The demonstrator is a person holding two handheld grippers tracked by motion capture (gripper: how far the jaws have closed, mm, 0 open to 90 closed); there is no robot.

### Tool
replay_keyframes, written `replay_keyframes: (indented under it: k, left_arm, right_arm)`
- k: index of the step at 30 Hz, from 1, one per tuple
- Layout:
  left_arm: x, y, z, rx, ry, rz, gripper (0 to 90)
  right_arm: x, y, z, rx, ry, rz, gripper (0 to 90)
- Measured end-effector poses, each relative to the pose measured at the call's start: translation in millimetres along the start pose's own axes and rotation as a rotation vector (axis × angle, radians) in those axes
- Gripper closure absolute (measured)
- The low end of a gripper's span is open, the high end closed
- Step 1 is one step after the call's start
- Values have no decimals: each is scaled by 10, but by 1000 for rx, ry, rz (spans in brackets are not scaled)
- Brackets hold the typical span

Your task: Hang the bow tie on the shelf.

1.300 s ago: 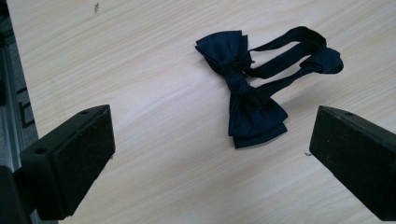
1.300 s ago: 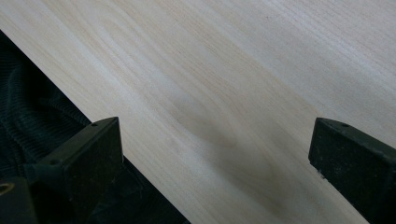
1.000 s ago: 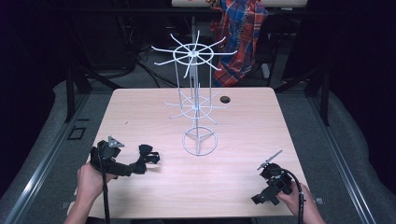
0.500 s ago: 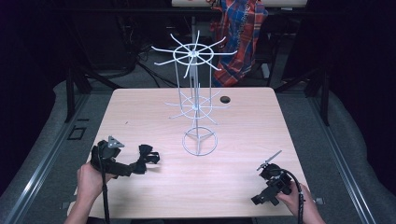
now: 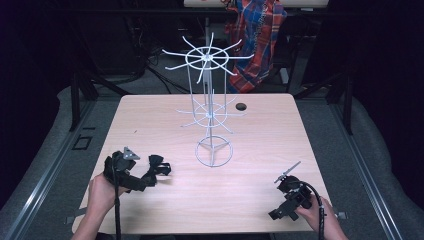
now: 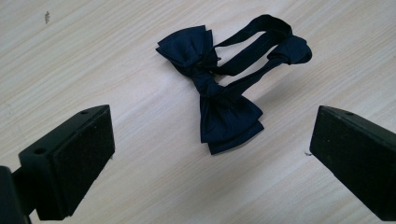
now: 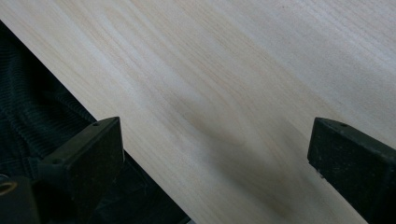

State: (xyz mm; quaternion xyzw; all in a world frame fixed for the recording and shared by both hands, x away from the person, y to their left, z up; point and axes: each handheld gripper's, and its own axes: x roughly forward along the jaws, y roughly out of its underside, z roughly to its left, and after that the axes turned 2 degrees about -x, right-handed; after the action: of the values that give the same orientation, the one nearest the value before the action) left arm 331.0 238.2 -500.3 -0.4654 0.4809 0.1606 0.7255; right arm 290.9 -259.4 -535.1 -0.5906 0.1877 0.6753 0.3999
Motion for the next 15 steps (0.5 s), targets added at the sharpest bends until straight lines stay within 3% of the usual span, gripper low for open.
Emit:
replay_keyframes:
  k: [3,8,9,13,14,15]
  left_arm:
    - [18,-13,-21,0,2,5,1]
    - [33,-45,-67,21,-5,10,1]
    - [33,-45,-67,21,-5,10,1]
    - [63,-71,-112,10,10,7,0]
    - [72,-74,-121,13,16,10,0]
    - [86,-77,-132,17,15,12,0]
  right_arm:
    - [-4,-4,3,2,-16,-3,33]
    - [-25,-5,3,-16,16,20,33]
    - [-15,0,9,-4,-3,0,33]
    - [-21,8,1,2,2,10,33]
    - [20,24,32,48,-14,-50,34]
    - [-15,5,-3,-9,6,6,34]
